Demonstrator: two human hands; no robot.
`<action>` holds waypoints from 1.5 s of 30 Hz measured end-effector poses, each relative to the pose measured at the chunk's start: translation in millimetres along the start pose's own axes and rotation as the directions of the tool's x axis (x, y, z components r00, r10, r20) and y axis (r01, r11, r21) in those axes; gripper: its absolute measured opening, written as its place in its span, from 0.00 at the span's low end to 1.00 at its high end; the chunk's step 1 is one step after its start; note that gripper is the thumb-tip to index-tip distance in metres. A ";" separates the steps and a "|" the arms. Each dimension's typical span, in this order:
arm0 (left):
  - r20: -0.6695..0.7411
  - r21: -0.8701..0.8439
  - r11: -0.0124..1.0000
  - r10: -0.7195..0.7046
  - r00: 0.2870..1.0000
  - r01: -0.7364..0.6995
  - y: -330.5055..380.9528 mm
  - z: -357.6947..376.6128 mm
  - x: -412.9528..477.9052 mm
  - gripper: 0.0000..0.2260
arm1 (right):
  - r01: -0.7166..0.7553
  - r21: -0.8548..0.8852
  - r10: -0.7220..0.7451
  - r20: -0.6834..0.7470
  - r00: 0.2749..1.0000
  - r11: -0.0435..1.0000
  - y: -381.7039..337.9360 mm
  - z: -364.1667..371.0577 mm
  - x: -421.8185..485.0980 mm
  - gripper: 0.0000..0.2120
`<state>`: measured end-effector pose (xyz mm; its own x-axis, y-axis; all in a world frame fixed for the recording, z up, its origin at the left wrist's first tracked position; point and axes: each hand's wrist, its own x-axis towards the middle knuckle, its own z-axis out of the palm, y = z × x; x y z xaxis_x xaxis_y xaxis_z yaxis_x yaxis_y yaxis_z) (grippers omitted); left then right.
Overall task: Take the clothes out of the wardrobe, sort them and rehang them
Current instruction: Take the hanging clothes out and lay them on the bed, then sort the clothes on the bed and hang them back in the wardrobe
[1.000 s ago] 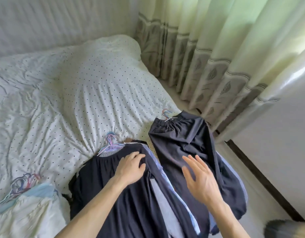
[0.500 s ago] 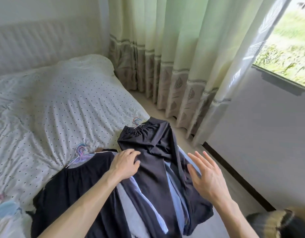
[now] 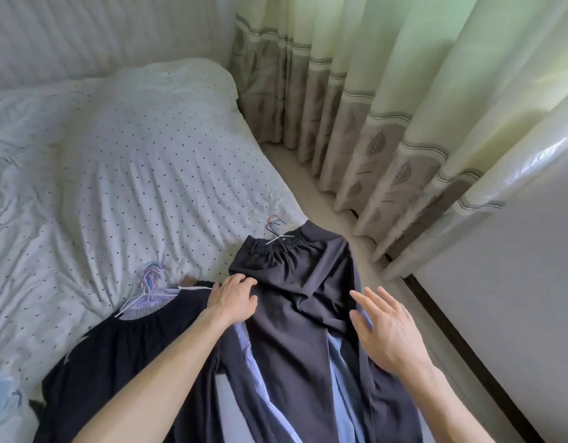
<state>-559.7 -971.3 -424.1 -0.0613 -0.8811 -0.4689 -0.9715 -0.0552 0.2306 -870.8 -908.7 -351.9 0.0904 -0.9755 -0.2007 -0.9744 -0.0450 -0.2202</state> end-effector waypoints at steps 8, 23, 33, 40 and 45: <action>0.172 -0.239 0.933 -0.234 0.957 0.271 -40.7 19.4 148.1 0.30 | -0.171 -0.048 0.177 0.364 0.915 0.984 12.2 84.6 142.8 0.31; 0.005 -0.415 0.856 -0.336 0.942 0.308 -40.8 62.4 240.8 0.26 | -0.205 -0.051 0.193 0.611 0.768 0.978 16.2 188.9 158.3 0.36; -0.232 -0.494 0.865 -0.226 0.946 0.085 23.4 -17.1 130.6 0.14 | -0.359 0.437 0.315 0.172 0.934 0.825 28.9 66.5 91.9 0.30; -0.347 -0.526 0.817 0.050 0.937 -0.238 102.3 -66.9 22.8 0.27 | -0.336 0.280 0.415 -0.307 0.856 0.899 75.2 -62.0 11.5 0.39; -0.255 -0.565 0.724 0.304 0.918 -0.397 170.3 -85.7 -38.2 0.13 | -0.403 0.015 0.383 -0.345 0.857 0.915 105.4 -106.8 -69.9 0.31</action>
<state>-703.2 -987.3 -293.9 -0.2936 -0.9452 -0.1430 -0.5495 0.0444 0.8343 -1001.8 -868.2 -259.2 -0.3665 -0.9275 0.0735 -0.9251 0.3549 -0.1352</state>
